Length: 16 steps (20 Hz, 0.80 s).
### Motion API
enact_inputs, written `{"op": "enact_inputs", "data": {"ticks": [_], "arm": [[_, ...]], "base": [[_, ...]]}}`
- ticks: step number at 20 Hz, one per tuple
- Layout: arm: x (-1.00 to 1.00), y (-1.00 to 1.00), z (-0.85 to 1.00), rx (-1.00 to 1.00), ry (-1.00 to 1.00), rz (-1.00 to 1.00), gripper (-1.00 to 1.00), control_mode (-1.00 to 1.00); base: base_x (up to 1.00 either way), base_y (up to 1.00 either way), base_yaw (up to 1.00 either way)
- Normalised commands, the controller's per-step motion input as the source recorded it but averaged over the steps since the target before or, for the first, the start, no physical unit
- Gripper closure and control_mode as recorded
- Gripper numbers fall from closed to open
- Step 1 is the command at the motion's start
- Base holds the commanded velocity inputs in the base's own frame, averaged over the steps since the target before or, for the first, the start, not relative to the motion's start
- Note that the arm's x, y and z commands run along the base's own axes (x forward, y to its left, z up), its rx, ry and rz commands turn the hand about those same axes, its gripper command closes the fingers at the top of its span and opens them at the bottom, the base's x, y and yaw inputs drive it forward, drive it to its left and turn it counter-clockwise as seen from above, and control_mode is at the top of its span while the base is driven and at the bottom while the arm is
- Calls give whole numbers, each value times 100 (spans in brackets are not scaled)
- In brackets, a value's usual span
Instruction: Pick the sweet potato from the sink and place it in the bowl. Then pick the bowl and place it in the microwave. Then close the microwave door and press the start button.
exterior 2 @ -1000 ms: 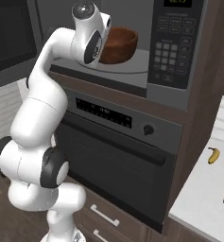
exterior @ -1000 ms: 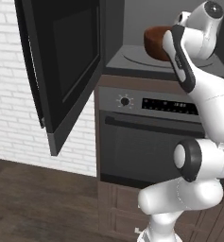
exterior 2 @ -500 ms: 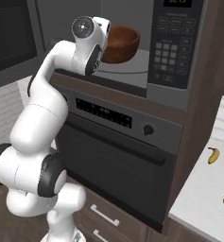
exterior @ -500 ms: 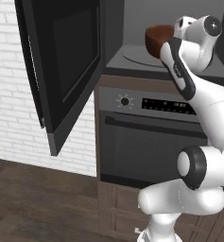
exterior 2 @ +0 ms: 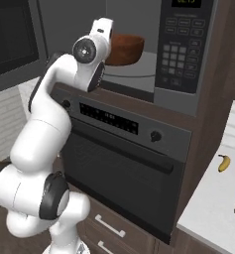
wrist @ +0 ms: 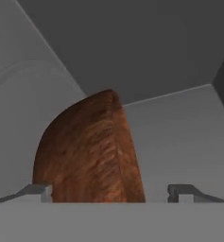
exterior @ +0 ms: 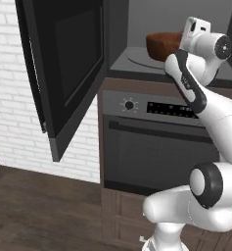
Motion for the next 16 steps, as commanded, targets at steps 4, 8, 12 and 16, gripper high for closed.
{"op": "enact_inputs", "data": {"ticks": [4,8,12,16], "arm": [[-100,8,21,5,-49,0,-100,-100],[-100,14,38,4,-30,0,-100,-100],[-100,10,58,0,-15,0,-100,-100],[-100,7,56,0,5,0,-100,-100]], "base": [[0,0,0],[0,0,0],[0,0,0],[0,0,0]]}}
